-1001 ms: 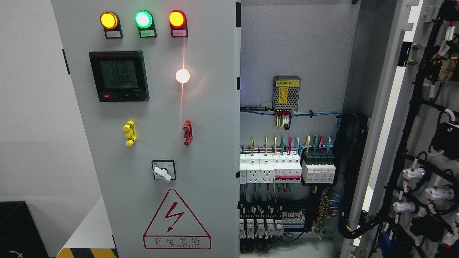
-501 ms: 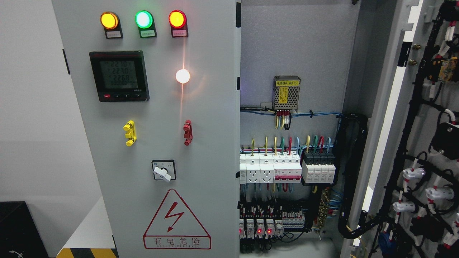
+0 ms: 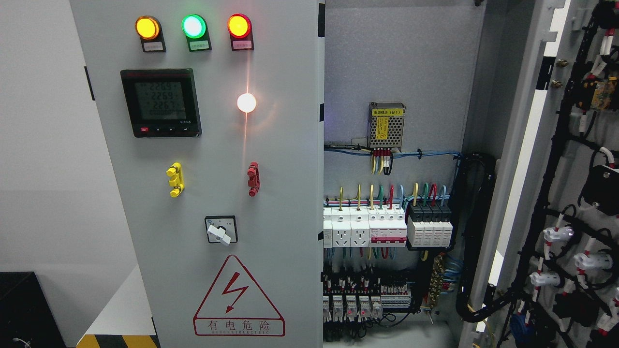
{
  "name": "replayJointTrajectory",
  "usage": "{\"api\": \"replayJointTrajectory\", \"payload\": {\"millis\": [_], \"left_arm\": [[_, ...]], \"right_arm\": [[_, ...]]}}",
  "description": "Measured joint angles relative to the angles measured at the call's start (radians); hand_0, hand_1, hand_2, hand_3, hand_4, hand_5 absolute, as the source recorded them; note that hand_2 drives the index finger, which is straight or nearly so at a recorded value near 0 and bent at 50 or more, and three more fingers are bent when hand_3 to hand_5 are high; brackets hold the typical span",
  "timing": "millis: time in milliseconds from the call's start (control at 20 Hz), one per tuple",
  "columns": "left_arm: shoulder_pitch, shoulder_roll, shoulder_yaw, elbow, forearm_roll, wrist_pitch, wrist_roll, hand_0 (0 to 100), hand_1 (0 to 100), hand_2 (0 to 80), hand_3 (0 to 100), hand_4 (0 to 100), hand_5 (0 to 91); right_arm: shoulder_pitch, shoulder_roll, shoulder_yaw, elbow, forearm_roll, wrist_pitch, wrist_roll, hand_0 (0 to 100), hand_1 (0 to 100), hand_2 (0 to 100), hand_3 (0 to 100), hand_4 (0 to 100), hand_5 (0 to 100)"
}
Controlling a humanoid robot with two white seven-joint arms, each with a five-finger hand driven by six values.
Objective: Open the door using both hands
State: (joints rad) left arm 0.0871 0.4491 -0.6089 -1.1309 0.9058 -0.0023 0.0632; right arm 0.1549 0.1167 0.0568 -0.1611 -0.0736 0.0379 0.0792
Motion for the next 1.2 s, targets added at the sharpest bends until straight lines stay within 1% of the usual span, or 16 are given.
{"api": "replayJointTrajectory", "payload": {"millis": [300, 601, 701, 801, 1051, 1201], "left_arm": [[0.0, -0.098, 0.022, 0.308, -0.17, -0.032, -0.003, 0, 0, 0.0, 0, 0, 0.0], [-0.016, -0.189, 0.059, 0.599, -0.296, -0.033, -0.002, 0, 0, 0.0, 0, 0, 0.0], [-0.037, -0.219, 0.091, 0.69, -0.353, -0.034, -0.001, 0, 0, 0.0, 0, 0, 0.0], [-0.05, -0.246, 0.135, 0.778, -0.438, -0.037, 0.0, 0, 0, 0.0, 0, 0, 0.0], [-0.072, -0.299, 0.29, 0.96, -0.685, -0.052, 0.001, 0, 0, 0.0, 0, 0, 0.0], [-0.079, -0.321, 0.366, 1.043, -0.778, -0.055, 0.001, 0, 0, 0.0, 0, 0, 0.0]], "right_arm": [[0.0, 0.0, 0.0, 0.0, 0.0, 0.0, 0.0, 19, 0, 0, 0, 0, 0], [0.0, 0.0, 0.0, 0.0, 0.0, 0.0, 0.003, 19, 0, 0, 0, 0, 0], [0.0, 0.0, 0.0, 0.0, 0.0, 0.0, 0.004, 19, 0, 0, 0, 0, 0], [0.0, 0.0, 0.0, 0.0, 0.0, 0.0, 0.005, 19, 0, 0, 0, 0, 0], [0.0, 0.0, 0.0, 0.0, 0.0, 0.0, 0.002, 19, 0, 0, 0, 0, 0], [0.0, 0.0, 0.0, 0.0, 0.0, 0.0, 0.001, 19, 0, 0, 0, 0, 0]]}}
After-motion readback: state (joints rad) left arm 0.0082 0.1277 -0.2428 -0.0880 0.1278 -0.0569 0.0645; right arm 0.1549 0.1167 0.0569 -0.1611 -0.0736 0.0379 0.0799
